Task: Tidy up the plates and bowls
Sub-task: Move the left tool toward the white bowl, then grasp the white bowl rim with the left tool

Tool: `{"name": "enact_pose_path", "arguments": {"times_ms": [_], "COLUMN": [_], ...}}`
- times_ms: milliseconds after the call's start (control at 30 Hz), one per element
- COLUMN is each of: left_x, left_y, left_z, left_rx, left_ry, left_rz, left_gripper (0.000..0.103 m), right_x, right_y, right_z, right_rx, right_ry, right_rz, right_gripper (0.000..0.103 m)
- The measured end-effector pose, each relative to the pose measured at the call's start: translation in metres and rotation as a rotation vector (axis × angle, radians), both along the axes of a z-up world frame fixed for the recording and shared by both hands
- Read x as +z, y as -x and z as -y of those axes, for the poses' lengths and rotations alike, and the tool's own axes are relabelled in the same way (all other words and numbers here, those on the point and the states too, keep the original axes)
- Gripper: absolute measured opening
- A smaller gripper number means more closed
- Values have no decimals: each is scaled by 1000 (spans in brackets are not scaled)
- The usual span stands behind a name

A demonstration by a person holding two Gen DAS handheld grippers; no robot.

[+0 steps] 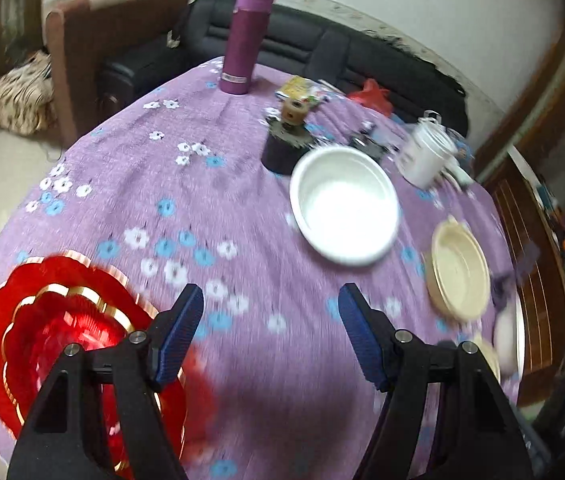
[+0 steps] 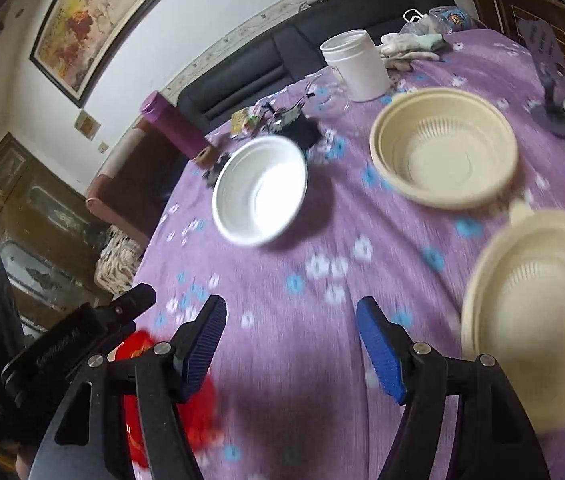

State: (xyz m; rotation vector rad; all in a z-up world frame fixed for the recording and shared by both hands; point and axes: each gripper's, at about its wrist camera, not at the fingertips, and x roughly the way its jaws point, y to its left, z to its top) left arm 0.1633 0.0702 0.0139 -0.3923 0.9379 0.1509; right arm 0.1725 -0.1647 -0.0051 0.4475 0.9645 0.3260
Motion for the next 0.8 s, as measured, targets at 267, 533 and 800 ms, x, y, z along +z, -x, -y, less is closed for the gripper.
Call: {"name": "enact_pose_path", "arguments": {"times_ms": [267,533,800], "left_x": [-23,-45,-50], "left_y": [-71,-107,-115], "left_z": [1,8,12], "left_rx": [42,28,-3], "left_ry": [-39,-58,-92], "left_rz": [-85,-146,-193], "left_gripper": [70,70,70], "right_x": [-5,-16,-17], "right_y": [-76,-126,-116], "right_z": [-12,1,11], "right_rx": [-11,-41,-17], "right_ry": [73,76,10], "right_rz": [-44,-89,-115], "right_gripper": [70,69,69]}}
